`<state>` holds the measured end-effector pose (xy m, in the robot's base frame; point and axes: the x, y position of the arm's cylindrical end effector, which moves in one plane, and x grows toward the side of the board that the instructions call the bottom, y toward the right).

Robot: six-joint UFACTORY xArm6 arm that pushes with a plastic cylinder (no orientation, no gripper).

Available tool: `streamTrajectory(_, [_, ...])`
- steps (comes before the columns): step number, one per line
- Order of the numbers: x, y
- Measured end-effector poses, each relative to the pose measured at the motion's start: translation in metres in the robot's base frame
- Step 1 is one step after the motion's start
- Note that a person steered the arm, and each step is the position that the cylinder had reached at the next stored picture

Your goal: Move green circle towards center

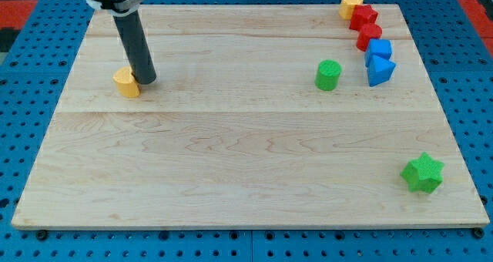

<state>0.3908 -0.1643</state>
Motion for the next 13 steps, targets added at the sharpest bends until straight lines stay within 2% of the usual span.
streamTrajectory(1, [0.012,-0.023])
streamTrajectory(2, [-0.002,-0.025])
streamTrajectory(4, [0.052,0.148])
streamTrajectory(5, [0.058,0.256])
streamTrajectory(6, [0.043,0.309])
streamTrajectory(7, [0.032,0.314])
streamTrajectory(9, [-0.030,0.304])
streamTrajectory(10, [-0.034,0.296])
streamTrajectory(12, [-0.044,0.210])
streamTrajectory(13, [-0.065,0.180])
